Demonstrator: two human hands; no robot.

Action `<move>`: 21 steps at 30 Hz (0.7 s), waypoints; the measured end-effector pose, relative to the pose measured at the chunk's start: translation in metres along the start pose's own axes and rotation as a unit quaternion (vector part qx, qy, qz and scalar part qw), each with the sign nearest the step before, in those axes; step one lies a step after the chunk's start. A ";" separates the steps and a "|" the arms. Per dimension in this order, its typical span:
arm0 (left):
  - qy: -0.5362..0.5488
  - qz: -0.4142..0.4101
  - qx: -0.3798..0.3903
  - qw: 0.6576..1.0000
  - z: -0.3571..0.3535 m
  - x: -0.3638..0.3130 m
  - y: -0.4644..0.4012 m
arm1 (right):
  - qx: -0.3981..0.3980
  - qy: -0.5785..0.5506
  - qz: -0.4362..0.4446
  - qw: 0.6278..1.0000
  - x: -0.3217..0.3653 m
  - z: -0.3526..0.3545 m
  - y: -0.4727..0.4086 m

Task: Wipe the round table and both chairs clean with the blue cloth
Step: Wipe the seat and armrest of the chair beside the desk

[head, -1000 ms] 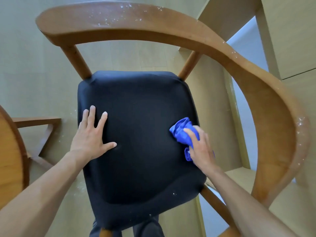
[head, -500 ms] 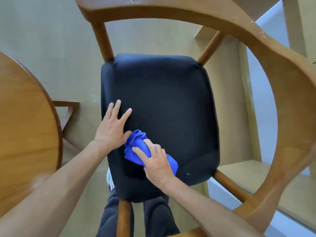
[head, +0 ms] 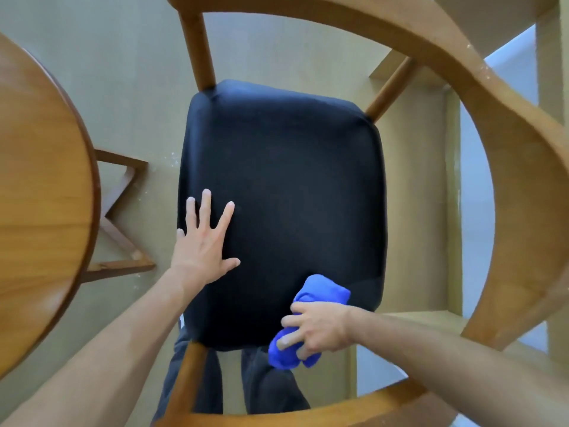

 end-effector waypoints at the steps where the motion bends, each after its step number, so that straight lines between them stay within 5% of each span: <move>1: 0.001 0.004 0.003 1.000 -0.001 0.000 -0.001 | 0.006 -0.001 0.004 1.000 0.001 -0.010 0.027; 4: 0.020 0.014 0.020 1.000 -0.002 0.000 -0.001 | 0.006 0.007 -0.061 0.998 -0.023 -0.022 0.101; 8: 0.034 0.015 0.027 0.999 -0.003 0.002 0.000 | -0.078 -0.016 -0.307 0.948 -0.102 -0.012 0.202; 10: 0.039 0.014 0.030 0.999 -0.006 0.001 0.001 | -0.191 -0.093 -0.490 0.846 -0.148 0.000 0.257; 12: 0.041 0.015 0.026 0.999 -0.007 0.001 0.002 | -0.328 -0.167 -0.634 0.679 -0.176 0.006 0.286; 14: 0.030 0.012 0.019 0.999 -0.006 -0.001 0.002 | -0.408 -0.224 -0.703 0.538 -0.180 0.007 0.260; 15: 0.023 0.012 0.018 1.000 -0.006 -0.001 0.002 | -0.436 -0.219 -0.712 0.505 -0.176 0.012 0.234; 17: 0.016 0.012 0.018 1.000 -0.004 -0.001 0.000 | -0.462 -0.193 -0.689 0.524 -0.157 0.026 0.171; 21: 0.101 -0.012 -0.056 0.993 0.027 0.000 -0.013 | -0.396 -0.132 -0.520 0.745 -0.092 0.046 0.056</move>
Point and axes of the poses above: each hand's wrist, its own y-axis away from the middle knuckle, its own z-axis out of the back of the hand, x = y × z, the point moved 10 cm from there along -y, towards the middle knuckle, and after that the axes turned 11 degrees about z, right-handed, at the moved point
